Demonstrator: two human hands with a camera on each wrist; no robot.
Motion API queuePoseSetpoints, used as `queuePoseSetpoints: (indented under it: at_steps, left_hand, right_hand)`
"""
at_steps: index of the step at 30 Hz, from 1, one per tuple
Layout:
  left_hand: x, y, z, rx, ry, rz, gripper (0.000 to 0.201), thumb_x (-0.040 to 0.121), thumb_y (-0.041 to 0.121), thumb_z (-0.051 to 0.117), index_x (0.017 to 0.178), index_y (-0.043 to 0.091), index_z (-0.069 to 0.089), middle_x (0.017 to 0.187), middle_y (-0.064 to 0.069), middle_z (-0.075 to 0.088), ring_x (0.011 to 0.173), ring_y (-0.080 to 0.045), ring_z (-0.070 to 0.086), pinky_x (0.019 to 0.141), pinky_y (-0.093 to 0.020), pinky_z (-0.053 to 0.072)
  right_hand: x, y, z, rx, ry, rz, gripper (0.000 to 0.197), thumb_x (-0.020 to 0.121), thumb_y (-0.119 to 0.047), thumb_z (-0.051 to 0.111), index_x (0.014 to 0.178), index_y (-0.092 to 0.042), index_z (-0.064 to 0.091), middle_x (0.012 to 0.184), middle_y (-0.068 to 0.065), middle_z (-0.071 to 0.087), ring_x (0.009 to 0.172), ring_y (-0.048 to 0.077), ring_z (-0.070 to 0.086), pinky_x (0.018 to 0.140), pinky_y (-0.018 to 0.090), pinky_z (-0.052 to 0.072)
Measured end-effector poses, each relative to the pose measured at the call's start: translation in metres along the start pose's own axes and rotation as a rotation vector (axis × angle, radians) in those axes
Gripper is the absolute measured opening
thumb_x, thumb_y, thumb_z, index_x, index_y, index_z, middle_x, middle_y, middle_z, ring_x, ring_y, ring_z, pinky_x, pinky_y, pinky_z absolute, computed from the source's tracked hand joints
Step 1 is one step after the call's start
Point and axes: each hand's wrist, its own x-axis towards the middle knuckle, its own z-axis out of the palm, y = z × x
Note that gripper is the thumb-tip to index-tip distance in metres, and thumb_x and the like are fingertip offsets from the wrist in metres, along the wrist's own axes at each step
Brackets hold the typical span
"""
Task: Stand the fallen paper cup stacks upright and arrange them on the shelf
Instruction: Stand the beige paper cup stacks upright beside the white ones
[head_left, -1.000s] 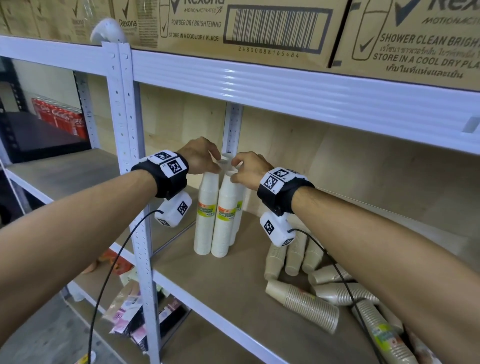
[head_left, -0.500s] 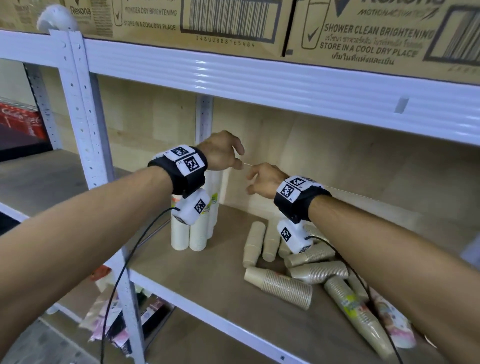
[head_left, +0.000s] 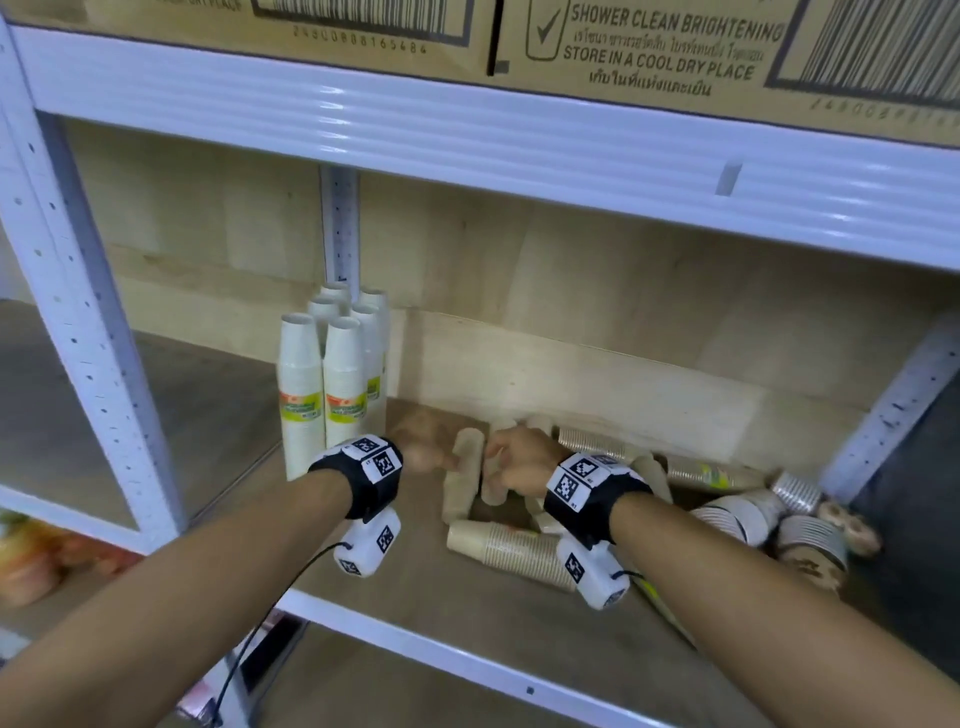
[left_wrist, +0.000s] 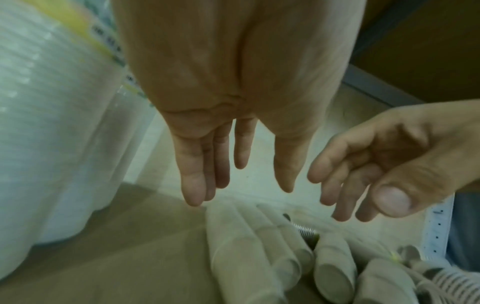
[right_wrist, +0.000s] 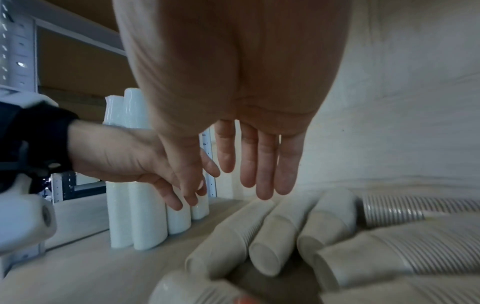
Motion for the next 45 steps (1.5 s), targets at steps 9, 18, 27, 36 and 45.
queuePoseSetpoints:
  at_steps: [9, 18, 27, 36, 45]
  left_hand:
    - [0.010, -0.022, 0.040, -0.045, -0.071, -0.069, 0.095, 0.043, 0.067, 0.071, 0.125, 0.021, 0.061, 0.121, -0.002, 0.066, 0.111, -0.021, 0.061, 0.092, -0.035, 0.051]
    - [0.015, -0.021, 0.056, -0.113, -0.085, -0.092, 0.087, 0.059, 0.053, 0.082, 0.135, 0.018, 0.055, 0.128, -0.001, 0.061, 0.114, -0.019, 0.058, 0.089, -0.028, 0.047]
    - [0.012, -0.018, 0.051, -0.171, -0.155, -0.146, 0.091, 0.074, 0.023, 0.077, 0.152, 0.020, 0.030, 0.113, -0.003, 0.058, 0.089, -0.021, 0.064, 0.049, -0.026, 0.055]
    - [-0.002, -0.016, 0.024, -0.103, -0.104, -0.201, 0.066, 0.072, 0.018, 0.079, 0.132, 0.005, 0.053, 0.110, -0.011, 0.065, 0.089, -0.028, 0.070, 0.071, -0.047, 0.062]
    - [-0.011, 0.001, -0.036, 0.123, 0.088, -0.096, 0.025, 0.088, 0.015, 0.067, 0.111, 0.010, 0.059, 0.111, -0.007, 0.061, 0.091, -0.021, 0.061, 0.066, -0.027, 0.052]
  right_hand:
    - [-0.011, 0.022, 0.043, -0.042, -0.108, -0.004, 0.059, 0.073, -0.030, 0.082, 0.126, -0.014, 0.060, 0.125, 0.002, 0.062, 0.116, 0.019, 0.058, 0.098, 0.031, 0.047]
    - [-0.013, 0.033, 0.061, -0.146, -0.124, -0.025, 0.063, 0.071, -0.033, 0.083, 0.127, -0.017, 0.060, 0.121, 0.003, 0.065, 0.109, 0.020, 0.061, 0.092, 0.030, 0.049]
    - [-0.008, 0.032, 0.064, -0.204, -0.160, -0.010, 0.067, 0.070, -0.035, 0.082, 0.130, -0.018, 0.058, 0.124, 0.001, 0.063, 0.113, 0.021, 0.059, 0.093, 0.028, 0.047]
    - [-0.003, 0.024, 0.054, -0.187, -0.150, -0.034, 0.065, 0.067, -0.036, 0.081, 0.126, -0.021, 0.057, 0.114, 0.000, 0.062, 0.106, 0.021, 0.057, 0.079, 0.026, 0.044]
    - [0.004, 0.002, 0.018, 0.034, -0.008, -0.006, 0.071, 0.069, -0.027, 0.079, 0.132, -0.024, 0.045, 0.110, -0.006, 0.059, 0.095, 0.015, 0.058, 0.070, 0.024, 0.045]
